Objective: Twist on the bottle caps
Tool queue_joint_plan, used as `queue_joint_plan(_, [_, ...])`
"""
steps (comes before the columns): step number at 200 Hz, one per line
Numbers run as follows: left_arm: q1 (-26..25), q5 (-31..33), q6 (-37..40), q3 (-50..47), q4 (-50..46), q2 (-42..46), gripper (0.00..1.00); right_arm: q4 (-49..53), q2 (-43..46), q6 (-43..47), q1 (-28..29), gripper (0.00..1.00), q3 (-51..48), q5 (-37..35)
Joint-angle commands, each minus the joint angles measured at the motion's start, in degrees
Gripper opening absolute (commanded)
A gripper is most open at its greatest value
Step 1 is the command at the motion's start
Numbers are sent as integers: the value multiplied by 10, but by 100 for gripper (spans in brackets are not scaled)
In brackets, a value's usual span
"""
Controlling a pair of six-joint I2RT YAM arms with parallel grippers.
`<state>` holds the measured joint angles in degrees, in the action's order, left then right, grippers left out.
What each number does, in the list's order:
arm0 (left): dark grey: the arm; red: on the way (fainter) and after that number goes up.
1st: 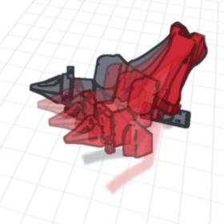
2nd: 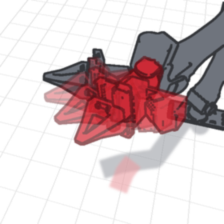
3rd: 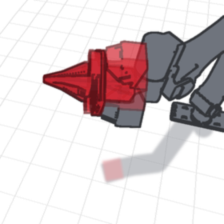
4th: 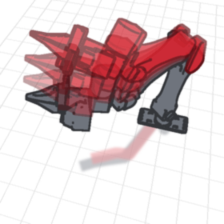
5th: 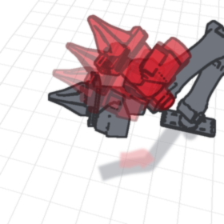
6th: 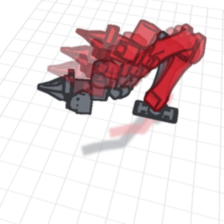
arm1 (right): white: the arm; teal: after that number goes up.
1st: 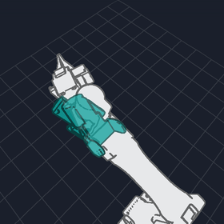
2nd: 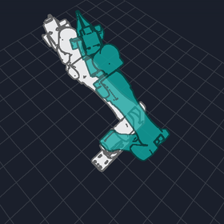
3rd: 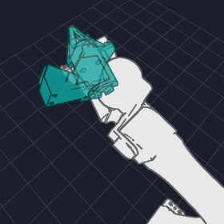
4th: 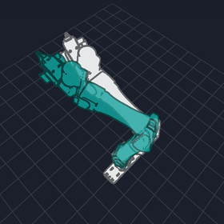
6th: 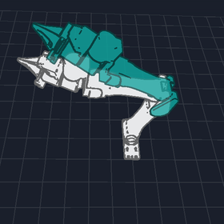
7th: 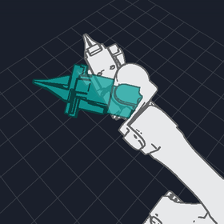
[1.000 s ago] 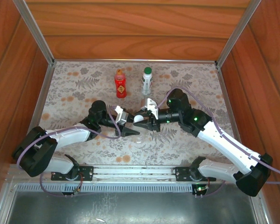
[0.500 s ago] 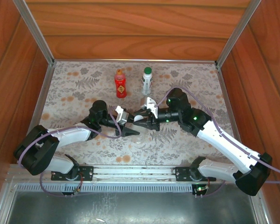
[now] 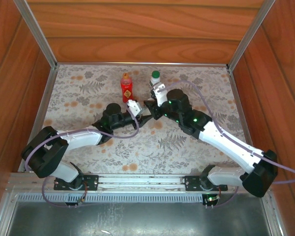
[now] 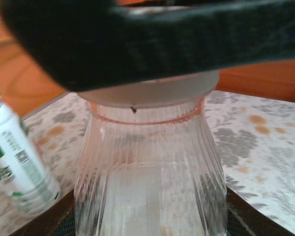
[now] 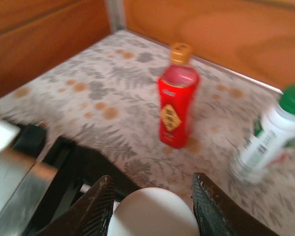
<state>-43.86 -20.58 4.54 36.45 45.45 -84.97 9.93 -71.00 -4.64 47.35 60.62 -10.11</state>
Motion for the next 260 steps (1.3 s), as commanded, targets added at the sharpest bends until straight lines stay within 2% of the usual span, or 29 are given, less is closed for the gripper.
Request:
queue_joint_plan(1, [-18, 89, -1, 30, 42, -2, 42, 110, -57, -123, -1, 0, 33, -188])
queue_joint_plan(12, [-18, 87, -1, 28, 42, -3, 43, 130, -65, -129, -1, 3, 49, -186])
queue_joint_plan(21, [-18, 88, 3, 23, 42, 0, 43, 121, -59, -114, -3, 11, 49, -163])
queue_joint_plan(40, [-11, 64, 10, 6, 42, 8, 43, 57, -16, -66, -23, 28, 20, -29])
queue_joint_plan(44, [-7, 50, 10, 1, 42, 10, 43, 39, -4, -52, -29, 35, 10, 7])
queue_joint_plan(50, [1, 13, 6, -4, 42, 12, 43, 18, 14, -30, -35, 46, -4, 46])
queue_joint_plan(61, [17, -82, 0, -15, 42, 15, 43, 4, 43, 0, -45, 58, -20, 96])
queue_joint_plan(72, [28, -174, 2, -26, 40, 23, 43, 11, 71, 43, -54, 66, -30, 158])
queue_joint_plan(84, [31, -241, 11, -39, 40, 32, 44, 20, 101, 78, -58, 70, -41, 217])
queue_joint_plan(114, [40, -345, 20, -56, 40, 49, 46, 42, 152, 133, -62, 70, -66, 365])
queue_joint_plan(149, [44, -429, 1, -46, 39, 50, 46, 116, 140, 182, -62, 66, -34, 465])
queue_joint_plan(171, [44, -449, -8, -38, 39, 45, 46, 110, 129, 182, -61, 63, -29, 492])
queue_joint_plan(222, [44, -467, -17, -28, 38, 33, 46, 113, 96, 186, -62, 55, -18, 503])
queue_joint_plan(260, [44, -465, -19, -25, 38, 28, 46, 111, 94, 184, -62, 39, -18, 498])
